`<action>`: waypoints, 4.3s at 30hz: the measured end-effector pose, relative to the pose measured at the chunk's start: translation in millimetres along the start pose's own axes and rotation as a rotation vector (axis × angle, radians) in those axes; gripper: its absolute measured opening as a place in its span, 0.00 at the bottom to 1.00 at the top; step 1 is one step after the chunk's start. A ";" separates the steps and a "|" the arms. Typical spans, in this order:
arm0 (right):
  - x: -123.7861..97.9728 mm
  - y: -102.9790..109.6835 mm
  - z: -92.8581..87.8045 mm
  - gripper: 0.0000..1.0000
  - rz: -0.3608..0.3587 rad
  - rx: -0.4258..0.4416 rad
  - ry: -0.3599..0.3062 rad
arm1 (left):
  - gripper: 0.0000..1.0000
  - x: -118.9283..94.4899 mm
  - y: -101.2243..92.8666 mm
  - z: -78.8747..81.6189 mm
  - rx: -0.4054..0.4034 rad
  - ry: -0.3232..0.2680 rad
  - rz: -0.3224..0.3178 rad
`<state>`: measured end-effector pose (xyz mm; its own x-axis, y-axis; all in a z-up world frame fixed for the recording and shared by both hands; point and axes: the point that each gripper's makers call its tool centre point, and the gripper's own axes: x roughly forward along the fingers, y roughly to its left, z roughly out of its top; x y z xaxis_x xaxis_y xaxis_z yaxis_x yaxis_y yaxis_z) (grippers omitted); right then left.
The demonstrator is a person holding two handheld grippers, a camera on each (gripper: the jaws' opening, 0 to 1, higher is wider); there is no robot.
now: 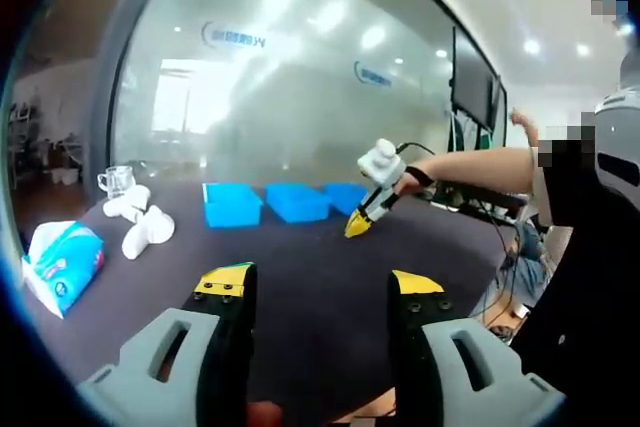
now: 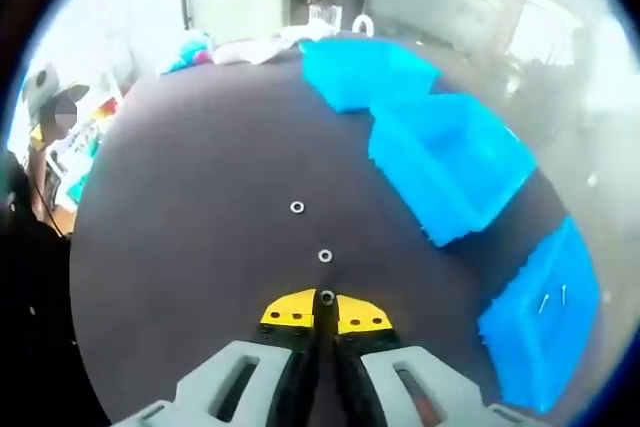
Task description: Sort the screws, nuts, and washers into the corresponding bins
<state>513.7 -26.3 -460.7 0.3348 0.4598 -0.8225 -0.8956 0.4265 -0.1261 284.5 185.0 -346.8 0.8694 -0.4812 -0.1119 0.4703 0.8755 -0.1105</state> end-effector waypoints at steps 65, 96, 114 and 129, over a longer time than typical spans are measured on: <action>-164.3 39.1 0.4 0.01 -0.326 0.213 -0.730 | 0.52 2.3 -14.7 23.1 0.036 -0.049 -0.036; -142.6 43.4 -18.1 0.16 -0.292 0.052 -0.540 | 0.52 4.1 -13.7 17.3 0.028 -0.035 -0.033; -83.9 40.2 -21.9 0.22 -0.037 -0.126 -0.157 | 0.52 3.1 -11.9 17.1 0.028 -0.032 -0.026; -51.1 37.6 -25.1 0.20 0.061 -0.205 0.049 | 0.52 4.6 -9.1 16.2 0.025 -0.027 -0.025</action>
<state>455.6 -53.3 -437.2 0.2683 0.4395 -0.8572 -0.9562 0.2298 -0.1815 286.6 175.6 -330.2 0.8609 -0.5019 -0.0826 0.4953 0.8642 -0.0885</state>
